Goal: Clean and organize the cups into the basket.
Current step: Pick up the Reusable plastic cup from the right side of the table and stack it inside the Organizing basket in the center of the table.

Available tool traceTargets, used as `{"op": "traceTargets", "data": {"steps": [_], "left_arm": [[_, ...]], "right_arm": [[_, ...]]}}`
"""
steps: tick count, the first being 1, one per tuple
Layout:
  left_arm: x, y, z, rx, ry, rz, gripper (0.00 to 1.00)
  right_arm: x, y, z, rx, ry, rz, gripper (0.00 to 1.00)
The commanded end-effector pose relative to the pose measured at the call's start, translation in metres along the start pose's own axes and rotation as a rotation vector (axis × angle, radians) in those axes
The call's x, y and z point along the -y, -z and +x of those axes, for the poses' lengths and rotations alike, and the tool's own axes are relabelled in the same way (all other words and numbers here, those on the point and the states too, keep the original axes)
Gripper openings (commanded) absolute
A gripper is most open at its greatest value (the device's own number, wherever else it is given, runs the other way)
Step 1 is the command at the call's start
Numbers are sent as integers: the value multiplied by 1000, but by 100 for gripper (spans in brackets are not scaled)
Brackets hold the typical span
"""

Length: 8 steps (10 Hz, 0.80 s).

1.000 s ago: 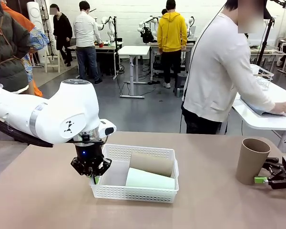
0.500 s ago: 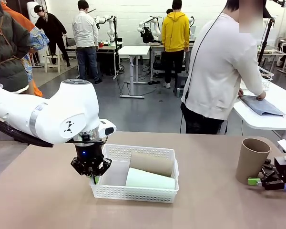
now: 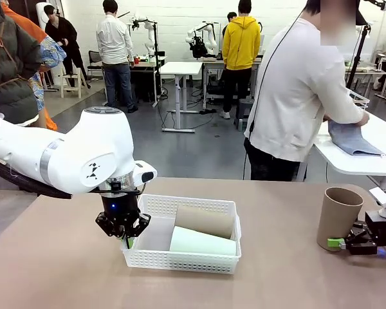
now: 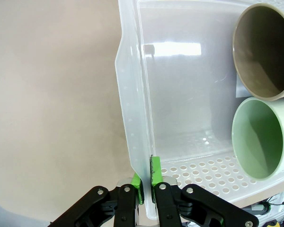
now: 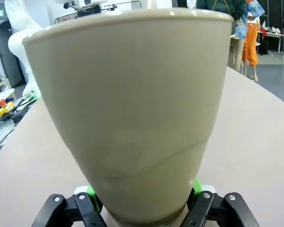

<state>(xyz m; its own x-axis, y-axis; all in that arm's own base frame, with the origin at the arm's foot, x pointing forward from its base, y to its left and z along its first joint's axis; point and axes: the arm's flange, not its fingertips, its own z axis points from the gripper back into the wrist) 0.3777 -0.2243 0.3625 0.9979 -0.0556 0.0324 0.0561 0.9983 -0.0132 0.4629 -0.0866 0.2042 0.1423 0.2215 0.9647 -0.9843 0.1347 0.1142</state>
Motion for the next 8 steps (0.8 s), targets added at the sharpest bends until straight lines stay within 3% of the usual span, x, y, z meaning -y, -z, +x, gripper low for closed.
{"op": "traceTargets", "data": {"steps": [1,2,3,6,8], "left_arm": [[0,-2,-1,3,4,-6,5],[0,-2,-1,3,4,-6,5],[0,-2,-1,3,4,-6,5],[0,-2,-1,3,4,-6,5],[0,-2,-1,3,4,-6,5]], "right_arm": [[2,2,3,28,15,-31,0],[-10,2,15,27,16,-19,0],[-26,5,40,-1,60,-12,71],[-76,9,169,-180,122,-17,71],[-90,8,225,-197,131,-49,71]]}}
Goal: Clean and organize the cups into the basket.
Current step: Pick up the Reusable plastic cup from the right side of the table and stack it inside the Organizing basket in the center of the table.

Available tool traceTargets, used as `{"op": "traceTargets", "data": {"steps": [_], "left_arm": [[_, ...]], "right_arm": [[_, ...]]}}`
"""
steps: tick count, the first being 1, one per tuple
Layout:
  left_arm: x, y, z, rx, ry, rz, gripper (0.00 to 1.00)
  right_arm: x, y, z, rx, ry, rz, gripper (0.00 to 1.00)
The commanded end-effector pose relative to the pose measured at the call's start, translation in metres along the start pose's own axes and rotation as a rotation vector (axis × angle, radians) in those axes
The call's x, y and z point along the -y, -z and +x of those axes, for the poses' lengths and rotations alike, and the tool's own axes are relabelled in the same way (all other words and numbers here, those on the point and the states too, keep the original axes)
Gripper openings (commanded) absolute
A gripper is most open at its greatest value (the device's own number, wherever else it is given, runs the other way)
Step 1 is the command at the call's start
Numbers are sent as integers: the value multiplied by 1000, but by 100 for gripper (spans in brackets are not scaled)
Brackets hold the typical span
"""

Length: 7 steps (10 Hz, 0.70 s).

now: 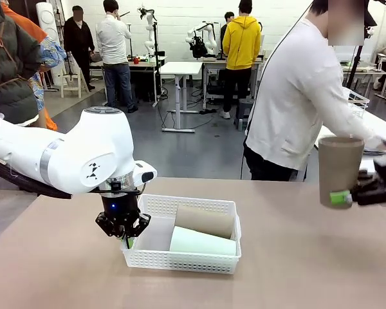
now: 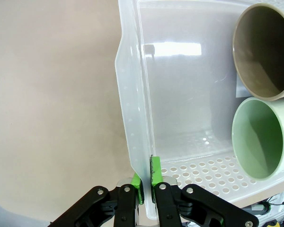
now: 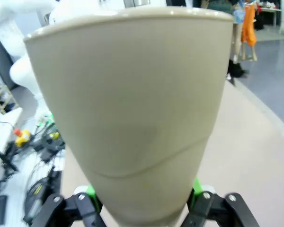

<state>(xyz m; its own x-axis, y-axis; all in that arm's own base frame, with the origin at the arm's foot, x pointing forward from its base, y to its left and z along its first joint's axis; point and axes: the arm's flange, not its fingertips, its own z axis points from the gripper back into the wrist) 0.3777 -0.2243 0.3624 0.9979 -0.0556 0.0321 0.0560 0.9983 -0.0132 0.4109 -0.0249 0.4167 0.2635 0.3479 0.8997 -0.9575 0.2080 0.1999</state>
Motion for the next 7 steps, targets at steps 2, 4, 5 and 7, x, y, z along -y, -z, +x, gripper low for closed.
{"op": "traceTargets", "data": {"steps": [2,4,5,7], "left_arm": [[0,-2,-1,3,4,-6,5],[0,-2,-1,3,4,-6,5],[0,-2,-1,3,4,-6,5],[0,-2,-1,3,4,-6,5]], "right_arm": [[-15,-1,26,-19,27,19,71],[-22,-7,39,-21,7,-11,71],[-22,-7,39,-21,7,-11,71],[-22,-7,39,-21,7,-11,71]]}}
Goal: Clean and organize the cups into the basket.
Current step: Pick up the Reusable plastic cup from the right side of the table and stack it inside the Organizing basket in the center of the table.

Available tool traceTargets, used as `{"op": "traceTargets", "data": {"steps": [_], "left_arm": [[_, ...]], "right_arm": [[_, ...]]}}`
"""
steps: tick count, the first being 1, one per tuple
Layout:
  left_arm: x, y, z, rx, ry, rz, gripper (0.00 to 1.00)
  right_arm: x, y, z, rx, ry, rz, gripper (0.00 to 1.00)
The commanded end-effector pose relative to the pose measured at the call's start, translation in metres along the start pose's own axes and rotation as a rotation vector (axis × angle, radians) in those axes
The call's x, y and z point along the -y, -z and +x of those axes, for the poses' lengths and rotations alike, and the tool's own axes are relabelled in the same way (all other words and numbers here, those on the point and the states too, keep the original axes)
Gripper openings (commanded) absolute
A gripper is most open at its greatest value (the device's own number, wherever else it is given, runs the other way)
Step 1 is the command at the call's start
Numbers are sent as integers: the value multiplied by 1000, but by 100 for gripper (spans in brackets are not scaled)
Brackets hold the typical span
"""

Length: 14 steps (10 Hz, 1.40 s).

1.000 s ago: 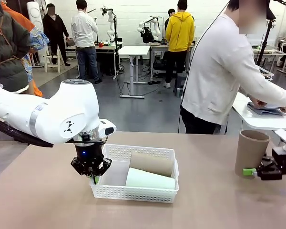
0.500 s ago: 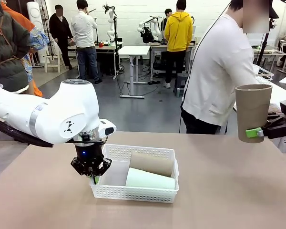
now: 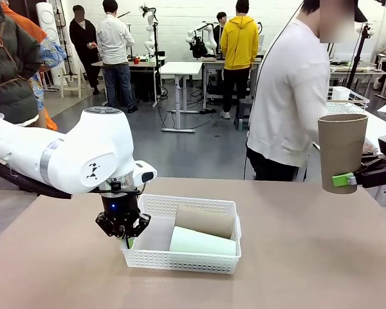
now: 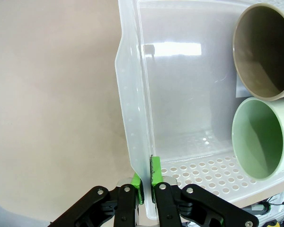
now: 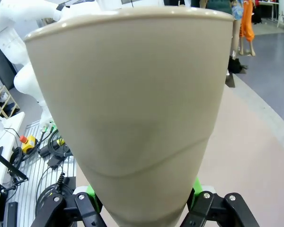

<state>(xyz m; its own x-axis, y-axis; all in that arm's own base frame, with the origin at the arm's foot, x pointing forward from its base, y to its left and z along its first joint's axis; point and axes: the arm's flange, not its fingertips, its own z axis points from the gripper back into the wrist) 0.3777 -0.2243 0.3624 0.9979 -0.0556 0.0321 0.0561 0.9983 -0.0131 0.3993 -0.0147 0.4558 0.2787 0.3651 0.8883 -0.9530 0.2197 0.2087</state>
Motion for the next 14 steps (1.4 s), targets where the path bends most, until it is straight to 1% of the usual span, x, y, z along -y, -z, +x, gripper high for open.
{"op": "traceTargets", "data": {"steps": [1,2,3,5,6,8,9,11,14], "left_arm": [[0,-2,-1,3,4,-6,5],[0,-2,-1,3,4,-6,5],[0,-2,-1,3,4,-6,5],[0,-2,-1,3,4,-6,5],[0,-2,-1,3,4,-6,5],[0,-2,-1,3,4,-6,5],[0,-2,-1,3,4,-6,5],[0,-2,-1,3,4,-6,5],[0,-2,-1,3,4,-6,5]], "right_arm": [[-1,0,4,1,-6,-3,71],[0,0,0,0,0,0,78],[-11,24,22,-96,-59,31,78],[-34,97,67,-289,-146,111,78],[-43,142,79,-405,-170,139,78],[-50,212,88,-601,-170,149,78],[-51,239,92,-671,-180,131,78],[-52,280,101,-757,-201,107,78],[-43,318,109,-875,-257,41,78]]}}
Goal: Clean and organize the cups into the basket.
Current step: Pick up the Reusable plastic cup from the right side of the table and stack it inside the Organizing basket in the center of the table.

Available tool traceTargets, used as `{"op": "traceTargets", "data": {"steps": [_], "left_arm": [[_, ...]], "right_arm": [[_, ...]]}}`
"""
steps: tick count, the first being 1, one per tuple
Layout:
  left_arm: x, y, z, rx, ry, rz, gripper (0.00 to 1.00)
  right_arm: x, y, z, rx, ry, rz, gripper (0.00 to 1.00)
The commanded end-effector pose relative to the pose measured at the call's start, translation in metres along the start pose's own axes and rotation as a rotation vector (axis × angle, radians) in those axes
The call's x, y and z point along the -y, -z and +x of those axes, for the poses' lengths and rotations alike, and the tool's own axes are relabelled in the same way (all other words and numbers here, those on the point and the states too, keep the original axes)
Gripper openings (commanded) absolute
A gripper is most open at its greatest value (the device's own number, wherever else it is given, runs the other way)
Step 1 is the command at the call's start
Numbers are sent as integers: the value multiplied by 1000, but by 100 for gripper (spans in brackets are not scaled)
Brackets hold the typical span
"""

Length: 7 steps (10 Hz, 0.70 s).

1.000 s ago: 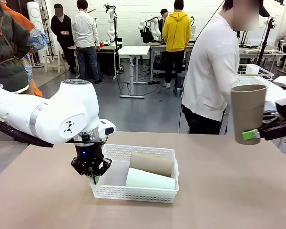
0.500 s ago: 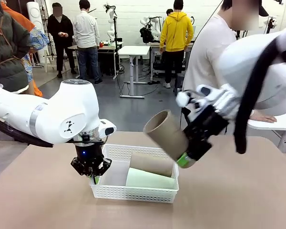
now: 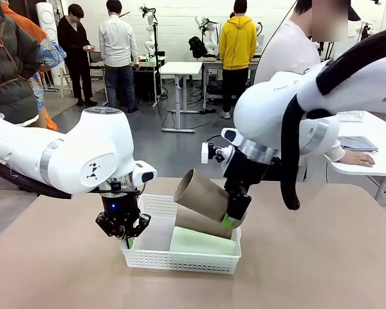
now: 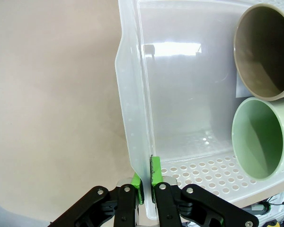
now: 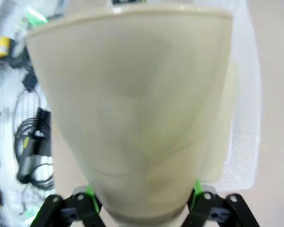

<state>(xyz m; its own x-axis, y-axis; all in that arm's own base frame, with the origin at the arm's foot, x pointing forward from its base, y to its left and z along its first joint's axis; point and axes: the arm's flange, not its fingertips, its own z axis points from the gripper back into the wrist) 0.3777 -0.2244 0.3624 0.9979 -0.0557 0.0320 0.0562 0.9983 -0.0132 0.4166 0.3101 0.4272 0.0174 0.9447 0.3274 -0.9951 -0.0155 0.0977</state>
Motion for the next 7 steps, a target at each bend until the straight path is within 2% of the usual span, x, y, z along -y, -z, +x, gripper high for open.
{"op": "traceTargets", "data": {"steps": [1,7], "left_arm": [[0,-2,-1,3,4,-6,5],[0,-2,-1,3,4,-6,5]], "right_arm": [[14,3,17,-62,21,-40,78],[34,47,0,-159,20,-16,78]]}}
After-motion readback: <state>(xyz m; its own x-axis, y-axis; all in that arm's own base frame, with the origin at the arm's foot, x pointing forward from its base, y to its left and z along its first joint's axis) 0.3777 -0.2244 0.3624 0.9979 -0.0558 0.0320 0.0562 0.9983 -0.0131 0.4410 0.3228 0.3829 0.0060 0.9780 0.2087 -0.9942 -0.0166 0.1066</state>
